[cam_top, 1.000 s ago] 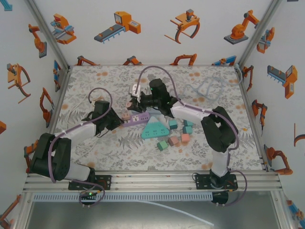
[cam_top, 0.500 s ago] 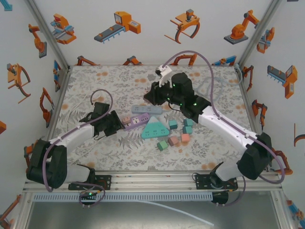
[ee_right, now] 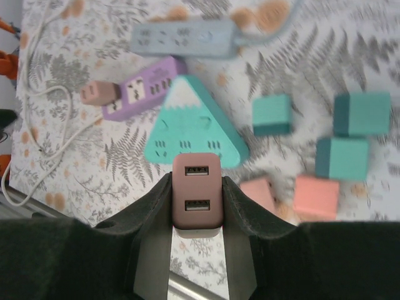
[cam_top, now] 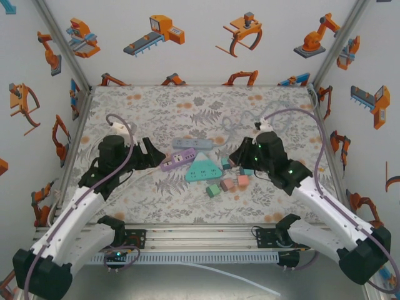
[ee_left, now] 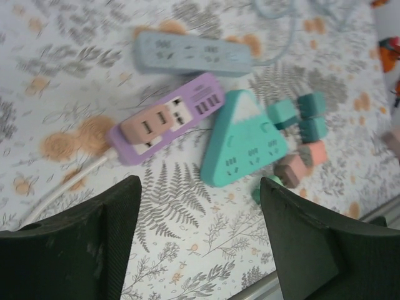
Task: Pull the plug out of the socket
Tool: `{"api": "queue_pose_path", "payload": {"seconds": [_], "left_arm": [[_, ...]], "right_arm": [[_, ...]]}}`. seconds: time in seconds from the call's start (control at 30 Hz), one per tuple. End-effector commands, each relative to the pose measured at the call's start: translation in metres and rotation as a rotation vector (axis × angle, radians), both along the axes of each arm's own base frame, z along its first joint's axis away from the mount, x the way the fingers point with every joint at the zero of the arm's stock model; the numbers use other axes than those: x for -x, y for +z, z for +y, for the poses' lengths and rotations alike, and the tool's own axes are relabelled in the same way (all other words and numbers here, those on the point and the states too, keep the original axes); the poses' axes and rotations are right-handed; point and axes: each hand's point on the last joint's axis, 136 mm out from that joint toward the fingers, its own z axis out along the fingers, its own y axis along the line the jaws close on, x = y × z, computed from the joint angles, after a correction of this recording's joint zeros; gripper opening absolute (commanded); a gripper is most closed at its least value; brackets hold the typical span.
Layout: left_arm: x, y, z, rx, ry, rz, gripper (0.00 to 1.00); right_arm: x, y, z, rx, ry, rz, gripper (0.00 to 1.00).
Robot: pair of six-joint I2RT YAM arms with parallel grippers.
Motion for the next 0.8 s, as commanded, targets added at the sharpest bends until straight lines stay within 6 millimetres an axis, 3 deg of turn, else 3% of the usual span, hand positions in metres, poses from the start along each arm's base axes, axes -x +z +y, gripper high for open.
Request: {"api": "queue_pose_path", "payload": {"seconds": [0.0,0.17,0.43,0.6,0.77], "left_arm": [[0.020,0.022,-0.017,-0.028,-0.174,-0.145,0.73],[0.043,0.034,-0.034,-0.069,-0.324,-0.241,0.74],[0.047,0.025,-0.045,-0.107,-0.380,-0.252,0.76],[0.042,0.016,-0.046,-0.127,-0.365,-0.225,0.76],[0.035,0.011,-0.041,-0.155,-0.312,-0.215,0.74]], "right_arm": [[0.022,-0.038,-0.026,-0.031,-0.133,0.133,0.00],[0.046,-0.088,-0.032,-0.085,-0.160,0.236,0.00],[0.045,-0.127,-0.018,-0.183,-0.155,0.282,0.00],[0.046,-0.149,-0.018,-0.146,-0.167,0.331,0.07],[0.057,-0.169,-0.030,-0.085,-0.207,0.394,0.28]]}}
